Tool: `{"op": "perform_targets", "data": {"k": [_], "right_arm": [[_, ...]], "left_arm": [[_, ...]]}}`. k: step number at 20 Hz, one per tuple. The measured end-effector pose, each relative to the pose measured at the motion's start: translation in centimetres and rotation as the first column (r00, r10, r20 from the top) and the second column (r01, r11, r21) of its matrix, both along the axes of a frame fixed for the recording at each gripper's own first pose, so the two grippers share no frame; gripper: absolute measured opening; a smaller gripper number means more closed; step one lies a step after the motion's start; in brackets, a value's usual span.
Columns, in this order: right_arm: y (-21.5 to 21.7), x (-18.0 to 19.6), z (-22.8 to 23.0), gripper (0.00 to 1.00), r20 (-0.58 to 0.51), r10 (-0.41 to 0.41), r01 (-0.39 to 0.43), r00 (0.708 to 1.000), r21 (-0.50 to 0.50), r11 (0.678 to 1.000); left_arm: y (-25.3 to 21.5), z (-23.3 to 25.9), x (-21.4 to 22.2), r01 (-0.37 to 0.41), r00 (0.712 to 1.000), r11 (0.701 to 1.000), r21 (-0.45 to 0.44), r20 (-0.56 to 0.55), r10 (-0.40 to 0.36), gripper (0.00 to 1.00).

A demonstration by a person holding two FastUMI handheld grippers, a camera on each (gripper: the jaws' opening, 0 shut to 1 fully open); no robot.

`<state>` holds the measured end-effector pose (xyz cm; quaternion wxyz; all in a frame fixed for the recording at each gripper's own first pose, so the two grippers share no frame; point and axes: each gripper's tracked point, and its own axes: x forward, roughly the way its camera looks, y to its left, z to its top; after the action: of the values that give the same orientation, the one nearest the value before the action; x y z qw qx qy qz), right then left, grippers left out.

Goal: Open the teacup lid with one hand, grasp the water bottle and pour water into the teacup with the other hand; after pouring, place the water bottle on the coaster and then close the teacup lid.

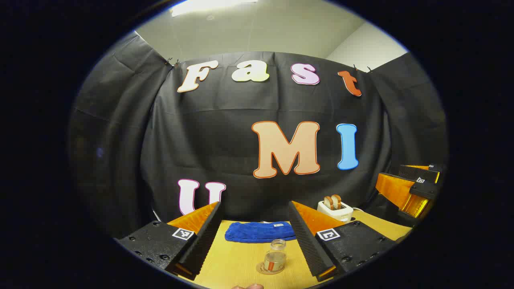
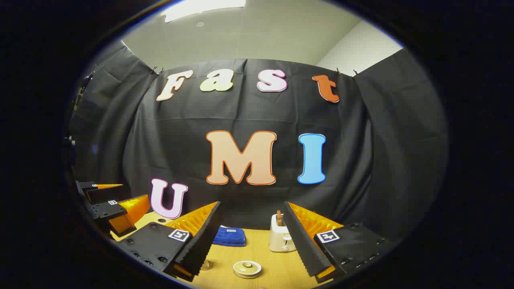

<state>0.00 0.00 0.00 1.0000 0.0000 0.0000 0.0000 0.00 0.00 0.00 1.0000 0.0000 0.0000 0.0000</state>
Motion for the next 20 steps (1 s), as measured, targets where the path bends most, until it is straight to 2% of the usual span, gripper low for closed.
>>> {"op": "perform_targets", "data": {"k": [2, 3, 7, 8, 12, 13, 14, 17, 18, 19, 20], "right_arm": [[0.1, 0.1, -0.3, 1.00, -0.010, 0.009, -0.009, 1.000, 0.004, 1.000], [0.1, 0.1, -0.3, 0.92, -0.014, 0.010, -0.010, 1.000, 0.009, 1.000], [-0.3, 0.5, -0.3, 0.92, -0.015, 0.008, -0.007, 1.000, 0.013, 1.000], [-0.3, 0.5, -0.4, 0.98, -0.016, 0.008, -0.008, 1.000, 0.011, 1.000], [0.0, 0.5, -0.9, 0.98, -0.023, 0.024, -0.023, 0.999, 0.006, 1.000], [0.0, 0.5, -0.9, 0.92, -0.022, 0.026, -0.026, 0.999, 0.006, 1.000], [0.1, 0.5, -0.9, 0.98, -0.022, 0.028, -0.028, 0.999, 0.007, 1.000], [0.2, 0.7, -1.3, 0.98, -0.027, 0.036, -0.036, 0.999, 0.010, 0.999], [0.2, 0.8, -1.5, 0.92, -0.031, 0.039, -0.038, 0.999, 0.008, 0.999], [0.3, 0.9, -1.8, 0.98, -0.036, 0.043, -0.043, 0.998, 0.005, 0.999], [0.3, 1.0, -2.1, 0.92, -0.039, 0.046, -0.046, 0.998, -0.001, 0.999]], "left_arm": [[0.0, 0.2, 0.0, -0.005, 1.000, 1.000, 0.003, 0.005, 0.005, 0.95], [0.0, 0.3, 0.0, -0.006, 1.000, 1.000, 0.003, 0.008, 0.006, 0.95], [0.0, 0.5, 0.1, -0.009, 1.000, 1.000, 0.005, 0.013, 0.009, 0.95], [0.0, 0.5, 0.1, -0.011, 1.000, 1.000, 0.005, 0.015, 0.011, 0.95], [0.1, 0.6, 0.2, -0.018, 1.000, 1.000, 0.003, 0.020, 0.017, 0.95], [0.1, 0.7, 0.2, -0.020, 1.000, 1.000, 0.005, 0.022, 0.019, 0.95], [0.2, 0.8, 0.2, -0.022, 0.999, 1.000, 0.006, 0.023, 0.022, 0.95], [0.2, 0.7, 0.1, -0.025, 0.999, 1.000, 0.006, 0.024, 0.025, 0.95], [0.2, 0.7, 0.1, -0.028, 0.999, 1.000, 0.007, 0.024, 0.028, 0.95], [0.4, 0.7, 0.0, -0.031, 0.999, 0.999, 0.008, 0.025, 0.031, 0.95], [0.4, 0.7, 0.0, -0.032, 0.999, 0.999, 0.007, 0.027, 0.032, 0.95]]}}
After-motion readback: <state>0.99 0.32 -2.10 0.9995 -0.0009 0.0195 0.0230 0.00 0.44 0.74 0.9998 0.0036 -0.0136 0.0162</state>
